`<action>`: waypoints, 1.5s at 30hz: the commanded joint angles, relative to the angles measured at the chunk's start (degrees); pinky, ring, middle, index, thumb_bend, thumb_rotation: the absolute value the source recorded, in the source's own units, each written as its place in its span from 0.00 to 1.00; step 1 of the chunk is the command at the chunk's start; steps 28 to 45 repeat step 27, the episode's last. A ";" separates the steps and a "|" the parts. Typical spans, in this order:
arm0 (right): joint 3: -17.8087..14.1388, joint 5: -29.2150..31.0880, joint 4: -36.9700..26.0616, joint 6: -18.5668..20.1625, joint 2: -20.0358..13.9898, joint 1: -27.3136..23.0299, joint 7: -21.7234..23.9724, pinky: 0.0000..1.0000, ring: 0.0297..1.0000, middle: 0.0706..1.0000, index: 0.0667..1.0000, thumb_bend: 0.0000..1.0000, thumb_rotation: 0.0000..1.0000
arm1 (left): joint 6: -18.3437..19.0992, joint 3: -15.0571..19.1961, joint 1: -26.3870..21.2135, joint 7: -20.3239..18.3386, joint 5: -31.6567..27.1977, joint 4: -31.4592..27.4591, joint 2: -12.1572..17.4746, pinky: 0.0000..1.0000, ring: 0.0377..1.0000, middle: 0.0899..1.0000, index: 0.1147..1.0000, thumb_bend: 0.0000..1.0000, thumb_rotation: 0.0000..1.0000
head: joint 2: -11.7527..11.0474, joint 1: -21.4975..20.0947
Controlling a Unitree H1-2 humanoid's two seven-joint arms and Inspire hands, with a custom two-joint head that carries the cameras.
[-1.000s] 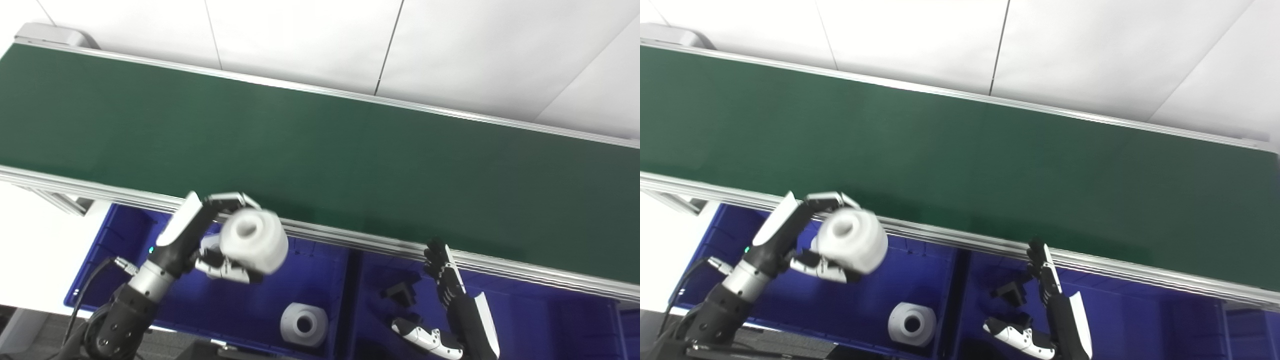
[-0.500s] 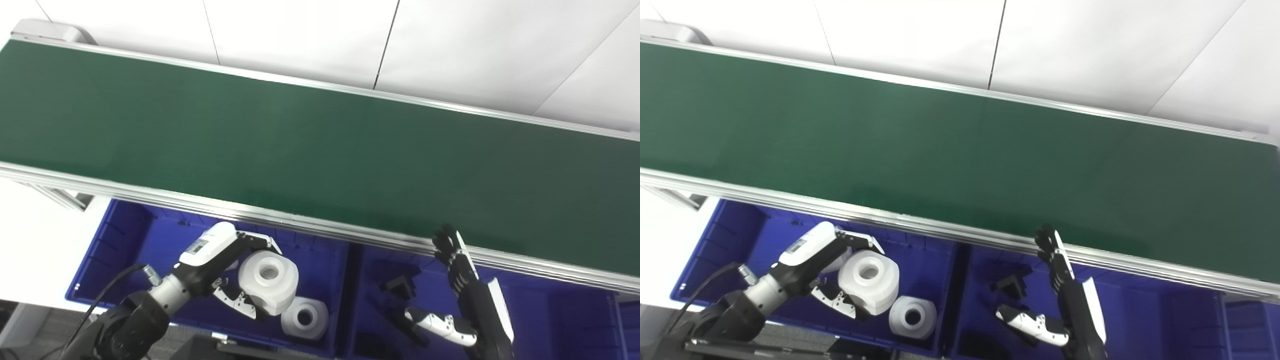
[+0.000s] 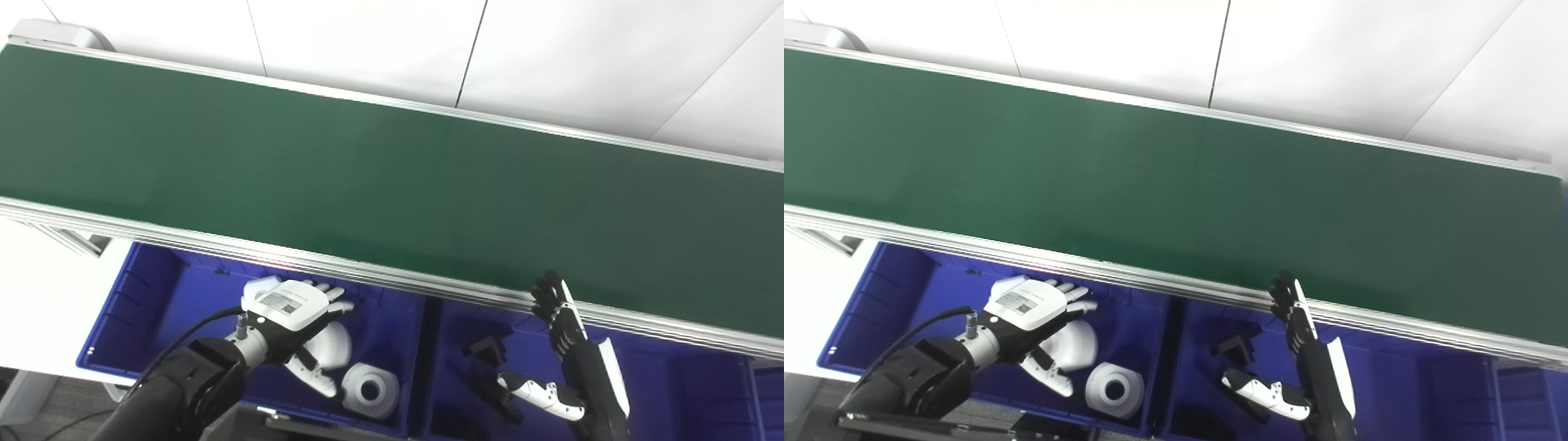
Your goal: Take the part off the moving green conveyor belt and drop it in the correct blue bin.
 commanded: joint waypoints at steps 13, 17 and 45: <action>0.54 -1.61 -1.42 -0.79 1.74 2.60 -0.90 0.92 0.95 0.96 0.99 0.92 0.45 | -14.56 7.08 3.68 9.56 -52.54 4.06 -8.04 0.93 1.00 1.00 1.00 0.87 0.60 | -0.76 -4.25; 1.15 -2.26 -1.06 -1.71 2.41 3.60 -1.01 0.92 0.96 0.98 0.99 0.92 0.45 | -14.68 6.00 3.24 7.81 -59.57 5.03 -8.42 0.99 1.00 1.00 0.99 0.90 0.61 | -1.46 -5.49; 4.60 -7.26 1.39 -4.08 6.67 5.21 -3.66 0.94 0.97 0.98 0.98 0.90 0.43 | -20.91 8.15 1.65 5.08 -69.44 12.48 -4.90 0.99 1.00 1.00 0.98 0.87 0.53 | -4.24 -23.66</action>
